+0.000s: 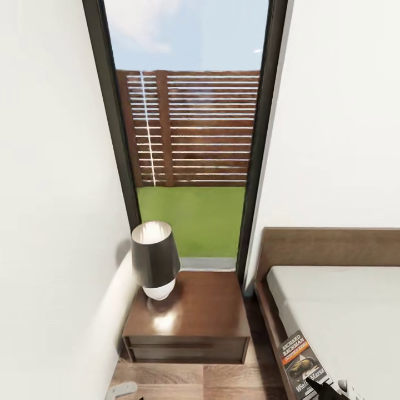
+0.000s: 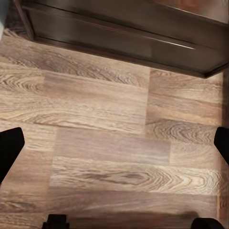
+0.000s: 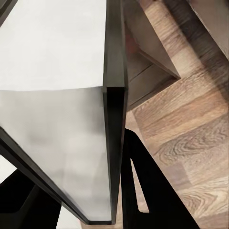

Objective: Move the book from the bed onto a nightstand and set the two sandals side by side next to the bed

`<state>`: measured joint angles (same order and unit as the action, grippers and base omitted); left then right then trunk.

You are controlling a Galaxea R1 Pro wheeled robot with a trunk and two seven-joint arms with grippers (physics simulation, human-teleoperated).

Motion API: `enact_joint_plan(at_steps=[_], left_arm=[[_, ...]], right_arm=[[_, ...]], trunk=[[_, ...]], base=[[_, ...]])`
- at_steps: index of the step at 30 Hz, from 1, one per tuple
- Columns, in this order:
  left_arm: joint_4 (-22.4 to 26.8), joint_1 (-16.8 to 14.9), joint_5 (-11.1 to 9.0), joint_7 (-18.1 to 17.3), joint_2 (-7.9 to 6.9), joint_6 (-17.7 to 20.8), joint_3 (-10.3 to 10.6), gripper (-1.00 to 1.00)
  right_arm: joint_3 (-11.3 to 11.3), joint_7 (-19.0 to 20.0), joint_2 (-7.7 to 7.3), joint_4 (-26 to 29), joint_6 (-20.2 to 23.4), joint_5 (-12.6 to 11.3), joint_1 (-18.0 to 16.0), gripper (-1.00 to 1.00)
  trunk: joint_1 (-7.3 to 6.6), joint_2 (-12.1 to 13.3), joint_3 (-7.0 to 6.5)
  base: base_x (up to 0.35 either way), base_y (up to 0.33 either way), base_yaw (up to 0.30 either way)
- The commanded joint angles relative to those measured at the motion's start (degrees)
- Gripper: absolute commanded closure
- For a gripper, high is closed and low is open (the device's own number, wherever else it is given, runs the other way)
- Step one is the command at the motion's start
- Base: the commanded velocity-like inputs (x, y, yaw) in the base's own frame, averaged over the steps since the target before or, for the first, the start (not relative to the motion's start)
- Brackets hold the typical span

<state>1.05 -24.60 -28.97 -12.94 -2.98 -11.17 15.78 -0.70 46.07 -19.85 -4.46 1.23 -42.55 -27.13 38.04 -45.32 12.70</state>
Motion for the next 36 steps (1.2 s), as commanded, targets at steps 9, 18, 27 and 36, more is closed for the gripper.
enact_joint_plan(at_steps=[9, 18, 27, 36], left_arm=[[-0.1, 0.0, -0.6, -0.2, -0.01, -0.2, 0.5, -1.0], [-0.1, 0.0, -0.6, -0.2, -0.01, -0.2, 0.5, -1.0], [-0.1, 0.0, -0.6, -0.2, -0.01, -0.2, 0.5, -1.0], [-0.1, 0.0, -0.6, -0.2, -0.01, -0.2, 0.5, -1.0]], right_arm=[[0.1, 0.3, -0.01, -0.2, 0.1, -0.4, -0.1, 1.0], [0.1, 0.3, -0.01, -0.2, 0.1, -0.4, -0.1, 1.0], [0.1, 0.3, -0.01, -0.2, 0.1, -0.4, -0.1, 1.0], [0.1, 0.3, -0.01, -0.2, 0.1, -0.4, -0.1, 1.0]], trunk=[[0.04, -0.1, 0.08], [0.04, -0.1, 0.08], [0.04, -0.1, 0.08], [0.04, -0.1, 0.08]], base=[[0.323, 0.0, 0.0], [0.323, 0.0, 0.0], [0.315, 0.0, 0.0], [0.173, 0.0, 0.0]])
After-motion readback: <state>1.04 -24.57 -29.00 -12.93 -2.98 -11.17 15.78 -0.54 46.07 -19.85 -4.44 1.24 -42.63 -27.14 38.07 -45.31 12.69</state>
